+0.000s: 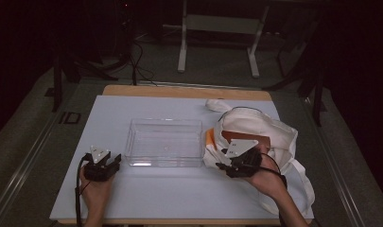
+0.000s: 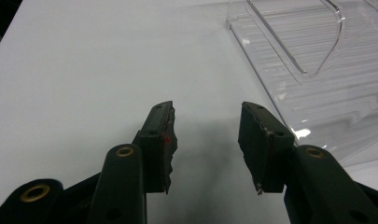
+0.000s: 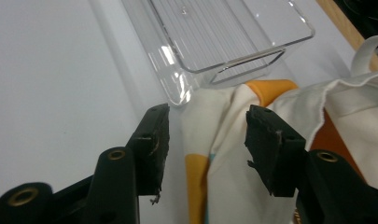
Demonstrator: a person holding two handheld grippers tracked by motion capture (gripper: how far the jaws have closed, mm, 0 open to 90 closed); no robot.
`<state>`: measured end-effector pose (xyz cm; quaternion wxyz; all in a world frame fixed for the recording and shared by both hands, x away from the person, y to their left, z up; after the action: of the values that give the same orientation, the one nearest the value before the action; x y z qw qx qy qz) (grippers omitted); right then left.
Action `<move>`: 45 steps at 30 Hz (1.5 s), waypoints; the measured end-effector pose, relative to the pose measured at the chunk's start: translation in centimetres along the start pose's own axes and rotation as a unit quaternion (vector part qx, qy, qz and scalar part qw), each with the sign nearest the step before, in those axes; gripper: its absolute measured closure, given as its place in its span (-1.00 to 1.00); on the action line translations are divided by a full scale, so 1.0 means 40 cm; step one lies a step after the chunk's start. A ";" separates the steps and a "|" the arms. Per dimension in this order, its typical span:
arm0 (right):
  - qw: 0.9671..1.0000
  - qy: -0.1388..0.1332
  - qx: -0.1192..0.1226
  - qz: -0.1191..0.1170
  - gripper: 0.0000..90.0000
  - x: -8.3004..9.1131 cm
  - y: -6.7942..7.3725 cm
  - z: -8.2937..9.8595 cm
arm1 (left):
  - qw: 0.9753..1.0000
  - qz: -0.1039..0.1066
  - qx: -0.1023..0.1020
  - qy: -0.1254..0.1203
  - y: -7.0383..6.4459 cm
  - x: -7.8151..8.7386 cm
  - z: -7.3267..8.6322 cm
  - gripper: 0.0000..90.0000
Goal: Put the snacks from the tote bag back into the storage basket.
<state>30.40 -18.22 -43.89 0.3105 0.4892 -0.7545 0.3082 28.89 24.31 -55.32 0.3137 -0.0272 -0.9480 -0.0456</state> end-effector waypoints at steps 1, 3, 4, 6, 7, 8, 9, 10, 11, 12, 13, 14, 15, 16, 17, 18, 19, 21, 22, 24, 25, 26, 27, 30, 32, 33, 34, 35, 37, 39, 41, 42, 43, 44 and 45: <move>1.000 0.000 0.000 0.001 0.10 0.003 -0.003 -0.001 | 1.000 0.000 0.000 0.000 0.000 0.000 0.000 0.24; 1.000 -0.001 0.000 0.003 0.10 0.008 -0.009 -0.002 | 1.000 0.000 0.000 0.000 0.000 0.000 0.000 0.24; 1.000 0.001 0.000 0.004 0.09 0.011 -0.011 -0.003 | 1.000 0.000 0.000 0.000 0.000 0.000 0.000 0.24; 1.000 0.002 -0.001 0.006 0.09 0.015 -0.016 -0.004 | 1.000 0.000 0.000 0.000 0.000 0.000 0.000 0.24; 1.000 0.002 0.000 0.008 0.09 0.017 -0.019 -0.005 | 1.000 0.000 0.000 0.000 0.000 0.000 0.000 0.24; 1.000 0.003 0.000 0.009 0.09 0.019 -0.021 -0.005 | 1.000 0.000 0.000 0.000 0.000 0.000 0.000 0.24; 1.000 0.004 0.001 0.009 0.09 0.021 -0.023 -0.006 | 1.000 0.000 0.000 0.000 0.000 0.000 0.000 0.24; 1.000 0.003 0.000 0.010 0.08 0.023 -0.025 -0.007 | 1.000 0.000 0.000 0.000 0.000 0.000 0.000 0.24; 1.000 0.004 0.001 0.012 0.08 0.024 -0.027 -0.008 | 1.000 0.000 0.000 0.000 0.000 0.000 0.000 0.24; 1.000 0.005 0.000 0.012 0.08 0.025 -0.030 -0.008 | 1.000 0.000 0.000 0.000 0.000 0.000 0.000 0.24; 1.000 0.006 0.000 0.012 0.08 0.026 -0.032 -0.008 | 1.000 0.000 0.000 0.000 0.000 0.000 0.000 0.24; 1.000 0.004 -0.002 0.013 0.08 0.027 -0.034 -0.008 | 1.000 0.000 0.000 0.000 0.000 0.000 0.000 0.24; 1.000 0.004 -0.003 0.013 0.08 0.030 -0.037 -0.008 | 1.000 0.000 0.001 0.000 0.000 0.000 0.000 0.24; 1.000 0.002 -0.004 0.014 0.08 0.032 -0.040 -0.007 | 1.000 0.000 0.000 0.000 0.000 0.000 0.000 0.24; 1.000 0.002 -0.007 0.014 0.07 0.034 -0.042 -0.006 | 1.000 0.000 0.000 0.000 0.000 0.000 0.000 0.24; 1.000 0.000 -0.005 0.014 0.07 0.036 -0.045 -0.005 | 1.000 0.000 0.000 0.000 0.000 0.000 0.000 0.24; 1.000 -0.002 -0.008 0.013 0.07 0.038 -0.048 -0.004 | 1.000 0.000 0.000 0.000 0.000 0.000 0.000 0.24; 1.000 -0.001 -0.011 0.014 0.07 0.042 -0.054 -0.001 | 1.000 0.000 0.000 0.000 0.000 -0.001 0.000 0.24; 1.000 -0.001 -0.011 0.016 0.07 0.044 -0.057 0.000 | 1.000 0.000 0.000 0.001 0.000 -0.001 0.000 0.24; 1.000 0.000 -0.013 0.017 0.07 0.048 -0.062 0.002 | 1.000 0.000 0.000 0.001 0.000 -0.001 0.000 0.24; 1.000 0.001 -0.012 0.018 0.06 0.050 -0.064 0.003 | 1.000 0.000 0.000 0.001 0.000 -0.001 0.000 0.24; 1.000 0.000 -0.014 0.019 0.06 0.052 -0.067 0.005 | 1.000 0.000 0.000 0.001 0.000 -0.001 0.000 0.24; 1.000 0.000 -0.015 0.020 0.06 0.054 -0.069 0.005 | 1.000 0.000 0.000 0.001 0.000 -0.001 0.000 0.24; 1.000 0.002 -0.018 0.023 0.06 0.059 -0.077 0.011 | 1.000 0.000 0.000 0.001 0.000 -0.001 0.000 0.24; 1.000 0.004 -0.020 0.024 0.06 0.061 -0.081 0.014 | 1.000 0.000 0.000 0.001 0.000 -0.001 0.000 0.24; 1.000 0.005 -0.019 0.025 0.06 0.062 -0.083 0.016 | 1.000 0.000 0.000 0.001 0.000 -0.001 0.000 0.24; 0.999 0.007 -0.021 0.025 0.05 0.063 -0.085 0.018 | 1.000 0.000 -0.001 0.001 0.000 -0.001 0.000 0.24; 0.999 0.008 -0.021 0.026 0.05 0.064 -0.086 0.019 | 1.000 0.000 -0.001 0.001 0.000 -0.001 0.000 0.24; 0.999 0.010 -0.022 0.028 0.03 0.067 -0.091 0.023 | 1.000 0.000 -0.001 0.002 0.000 -0.001 0.000 0.24; 0.999 0.011 -0.025 0.030 0.02 0.070 -0.097 0.026 | 1.000 0.000 -0.001 0.001 0.000 0.000 0.000 0.24; 0.999 0.012 -0.027 0.031 0.02 0.073 -0.102 0.031 | 1.000 0.000 -0.001 0.001 0.000 -0.001 0.000 0.24; 0.999 0.014 -0.027 0.031 0.02 0.075 -0.105 0.033 | 1.000 0.000 0.000 0.001 0.000 -0.001 0.000 0.24; 0.999 0.015 -0.027 0.031 0.02 0.076 -0.107 0.035 | 1.000 0.000 0.000 0.001 0.000 -0.001 0.000 0.24; 0.999 0.017 -0.029 0.031 0.02 0.077 -0.108 0.038 | 1.000 0.000 0.000 0.001 0.000 -0.001 0.000 0.24; 0.999 0.018 -0.028 0.030 0.02 0.078 -0.110 0.040 | 1.000 0.001 0.001 0.001 0.000 -0.001 0.000 0.24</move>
<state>33.22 -22.60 -41.77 0.3286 0.4519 -0.7713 0.3048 28.93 24.30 -55.34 0.3146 -0.0275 -0.9478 -0.0449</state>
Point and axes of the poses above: each handheld gripper's, and its own axes: x roughly backward along the jaws, z roughly out of its underside, y roughly to its left, the point moved 2 cm from there along -x, roughly forward along the jaws, and after that the axes turned 6 degrees about -z, right-handed, at the moved point
